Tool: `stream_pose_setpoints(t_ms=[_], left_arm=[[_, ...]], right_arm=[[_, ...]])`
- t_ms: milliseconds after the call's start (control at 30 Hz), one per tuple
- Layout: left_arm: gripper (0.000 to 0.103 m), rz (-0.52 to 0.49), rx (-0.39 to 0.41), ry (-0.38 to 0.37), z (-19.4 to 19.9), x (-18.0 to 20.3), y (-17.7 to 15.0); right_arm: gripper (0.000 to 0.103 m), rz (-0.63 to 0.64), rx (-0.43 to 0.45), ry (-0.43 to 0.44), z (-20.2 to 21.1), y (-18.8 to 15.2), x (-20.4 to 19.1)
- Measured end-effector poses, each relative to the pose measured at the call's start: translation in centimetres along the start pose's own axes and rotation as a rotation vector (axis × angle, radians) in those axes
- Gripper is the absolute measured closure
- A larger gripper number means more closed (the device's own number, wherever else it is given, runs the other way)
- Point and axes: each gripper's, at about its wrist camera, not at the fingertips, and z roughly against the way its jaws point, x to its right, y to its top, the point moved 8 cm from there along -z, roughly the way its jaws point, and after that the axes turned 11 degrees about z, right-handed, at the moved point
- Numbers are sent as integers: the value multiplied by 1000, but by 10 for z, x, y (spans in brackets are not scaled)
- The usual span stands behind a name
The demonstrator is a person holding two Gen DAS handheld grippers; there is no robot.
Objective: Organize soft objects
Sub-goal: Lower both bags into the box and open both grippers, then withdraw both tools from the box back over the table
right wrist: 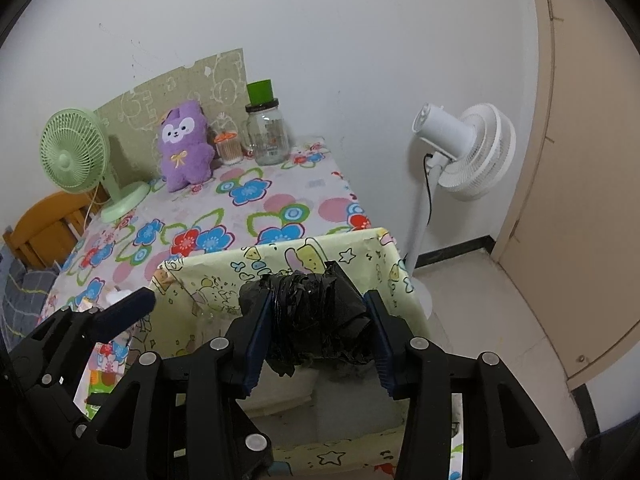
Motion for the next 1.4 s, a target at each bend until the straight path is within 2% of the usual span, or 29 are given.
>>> stream_pose_setpoints(t_ms=[133, 200, 267, 400, 833, 1400], left_arm=[[18, 10, -11, -3, 0, -4, -2], [17, 14, -8, -6, 2, -6, -2], [15, 16, -4, -7, 5, -8, -2], [13, 20, 6, -6, 11, -12, -3], [5, 33, 56, -3, 44, -31, -2], [0, 49, 124, 14, 90, -68, -7]], right_arm=[[39, 1, -4, 28, -2, -1, -5], [28, 1, 5, 31, 0, 0, -7], [21, -3, 13, 29, 2, 0, -9], [15, -3, 19, 23, 7, 1, -13], [10, 4, 65, 7, 36, 5, -36], [7, 55, 135, 7, 76, 11, -82]])
